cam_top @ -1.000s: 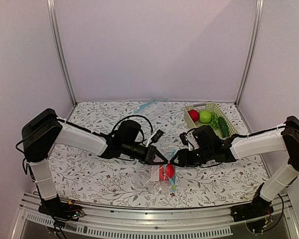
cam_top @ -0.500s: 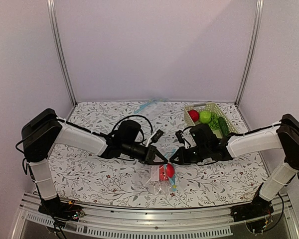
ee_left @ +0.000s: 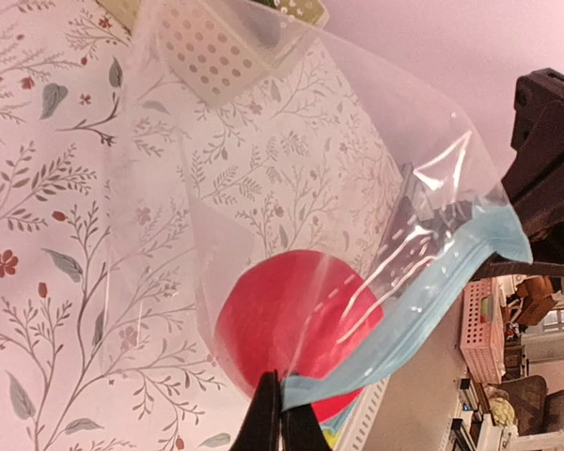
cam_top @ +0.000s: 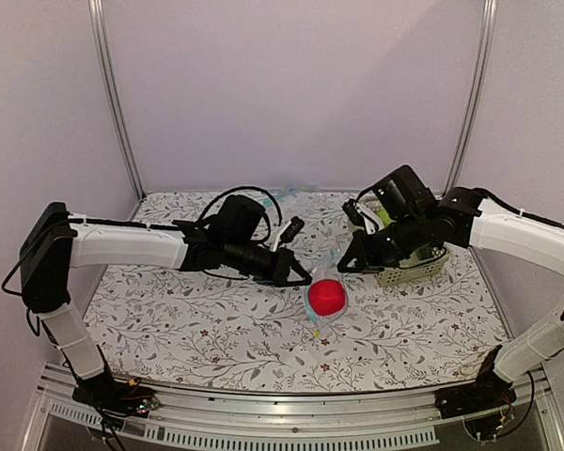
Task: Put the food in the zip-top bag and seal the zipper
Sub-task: Adjust the zipper food storage bag at the center of the board.
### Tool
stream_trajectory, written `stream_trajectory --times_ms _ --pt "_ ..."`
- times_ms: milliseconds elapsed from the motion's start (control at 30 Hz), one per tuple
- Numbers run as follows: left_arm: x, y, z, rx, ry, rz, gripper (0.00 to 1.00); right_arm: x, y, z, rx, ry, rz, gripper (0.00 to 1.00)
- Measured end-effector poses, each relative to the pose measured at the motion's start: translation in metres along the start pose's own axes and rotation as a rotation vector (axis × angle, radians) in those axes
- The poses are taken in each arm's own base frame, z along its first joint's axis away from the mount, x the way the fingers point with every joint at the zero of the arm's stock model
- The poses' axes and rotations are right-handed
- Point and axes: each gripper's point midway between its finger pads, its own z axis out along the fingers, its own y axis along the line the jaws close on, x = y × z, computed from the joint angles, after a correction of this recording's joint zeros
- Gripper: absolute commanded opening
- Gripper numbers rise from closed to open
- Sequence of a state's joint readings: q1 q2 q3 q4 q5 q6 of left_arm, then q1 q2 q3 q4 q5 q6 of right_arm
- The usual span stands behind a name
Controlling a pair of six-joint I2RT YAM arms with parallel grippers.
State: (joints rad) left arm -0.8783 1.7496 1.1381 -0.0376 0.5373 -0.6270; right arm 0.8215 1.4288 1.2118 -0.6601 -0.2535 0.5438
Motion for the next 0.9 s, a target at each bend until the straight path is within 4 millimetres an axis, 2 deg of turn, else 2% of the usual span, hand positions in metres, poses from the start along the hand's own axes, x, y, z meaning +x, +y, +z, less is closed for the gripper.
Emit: stream_trajectory --times_ms 100,233,333,367,400,500,567,667,800,900 --pt "-0.01 -0.013 -0.01 -0.001 -0.013 0.012 0.0 0.004 0.002 -0.018 0.04 0.039 -0.006 0.0" --pt "-0.018 -0.03 -0.021 0.032 -0.023 0.01 0.0 0.021 -0.009 -0.026 0.11 0.112 0.004 0.0" --pt "-0.016 -0.03 -0.022 0.031 -0.01 -0.002 0.03 0.026 -0.011 -0.026 0.119 0.132 0.016 0.0" --pt "-0.014 -0.029 -0.022 0.026 -0.003 -0.007 0.09 0.026 -0.011 -0.026 0.117 0.131 0.022 0.0" --pt "-0.012 -0.028 -0.022 0.022 0.003 -0.012 0.19 0.025 -0.01 -0.026 0.113 0.125 0.029 0.0" --pt "-0.009 -0.024 -0.021 0.005 0.016 -0.03 0.6 0.023 -0.009 -0.025 0.113 0.115 0.071 0.0" --pt "-0.006 -0.02 -0.021 -0.01 0.024 -0.04 0.77 0.021 -0.01 -0.021 0.107 0.097 0.121 0.0" --pt "-0.002 -0.019 -0.019 -0.025 0.033 -0.045 0.9 0.02 -0.012 -0.017 0.11 0.082 0.163 0.0" --pt "0.004 -0.022 -0.014 -0.048 0.037 -0.031 0.95 0.015 -0.014 -0.015 0.12 0.055 0.206 0.0" --pt "0.016 -0.026 -0.008 -0.077 0.056 -0.016 0.98 0.012 -0.015 -0.015 0.126 0.036 0.22 0.0"
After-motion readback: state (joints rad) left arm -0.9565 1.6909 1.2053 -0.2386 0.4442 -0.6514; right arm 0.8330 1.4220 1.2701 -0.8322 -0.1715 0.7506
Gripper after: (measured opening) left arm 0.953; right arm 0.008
